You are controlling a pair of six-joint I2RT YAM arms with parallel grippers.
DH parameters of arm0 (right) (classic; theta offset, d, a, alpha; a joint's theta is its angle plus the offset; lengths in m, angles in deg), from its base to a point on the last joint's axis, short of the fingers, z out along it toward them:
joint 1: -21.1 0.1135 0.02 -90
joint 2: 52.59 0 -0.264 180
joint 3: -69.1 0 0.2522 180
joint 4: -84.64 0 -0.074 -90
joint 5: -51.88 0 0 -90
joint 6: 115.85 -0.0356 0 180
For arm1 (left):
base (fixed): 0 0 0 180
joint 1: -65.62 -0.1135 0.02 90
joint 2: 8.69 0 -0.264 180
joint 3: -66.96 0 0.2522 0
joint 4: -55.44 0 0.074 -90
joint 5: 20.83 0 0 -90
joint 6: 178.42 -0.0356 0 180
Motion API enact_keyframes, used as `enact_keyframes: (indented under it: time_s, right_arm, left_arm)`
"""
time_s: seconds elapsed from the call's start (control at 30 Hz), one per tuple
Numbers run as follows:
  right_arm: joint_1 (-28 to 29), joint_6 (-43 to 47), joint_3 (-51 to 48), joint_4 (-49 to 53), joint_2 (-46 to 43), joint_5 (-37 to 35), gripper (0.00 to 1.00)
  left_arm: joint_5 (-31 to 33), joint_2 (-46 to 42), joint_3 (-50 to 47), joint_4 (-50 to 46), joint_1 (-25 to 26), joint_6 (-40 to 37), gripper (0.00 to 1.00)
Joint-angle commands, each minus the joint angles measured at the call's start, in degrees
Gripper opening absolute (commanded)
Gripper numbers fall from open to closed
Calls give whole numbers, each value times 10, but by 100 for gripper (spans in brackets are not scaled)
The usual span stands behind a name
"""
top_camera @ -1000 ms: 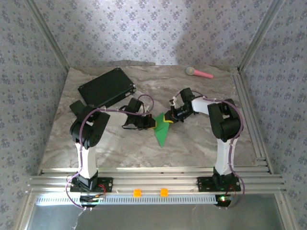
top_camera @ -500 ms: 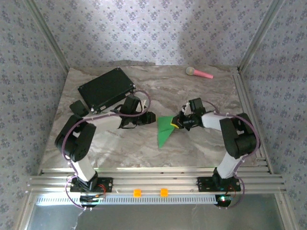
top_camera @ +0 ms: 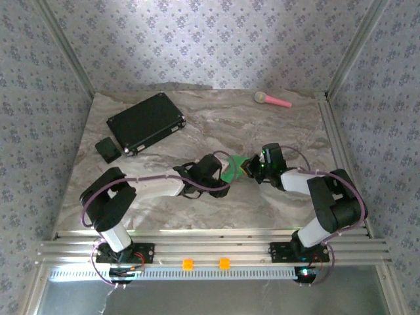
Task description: Fold a paper plane with a square sheet of paper (pick it up from the middle)
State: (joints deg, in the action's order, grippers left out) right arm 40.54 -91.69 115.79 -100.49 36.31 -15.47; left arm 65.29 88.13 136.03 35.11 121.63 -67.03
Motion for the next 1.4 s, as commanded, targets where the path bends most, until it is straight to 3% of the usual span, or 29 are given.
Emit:
enact_keyframes:
  time_s: [0.0,0.27,0.9,1.37]
  right_arm:
    - [6,-19,-2,-21,-1,-10,0]
    - [8,-13,0,-15,-4,-7,0]
    - [4,-18,2,-12,-3,4,0]
    - [0,-17,4,-9,-5,9,0]
  left_arm:
    - [116,23,48,-56,35,-71,45]
    - [227,57,78,-74,72,-94,47]
    - [238,107,109,-77,80,-136,35]
    - [276,124,121,-87,91,-142,14]
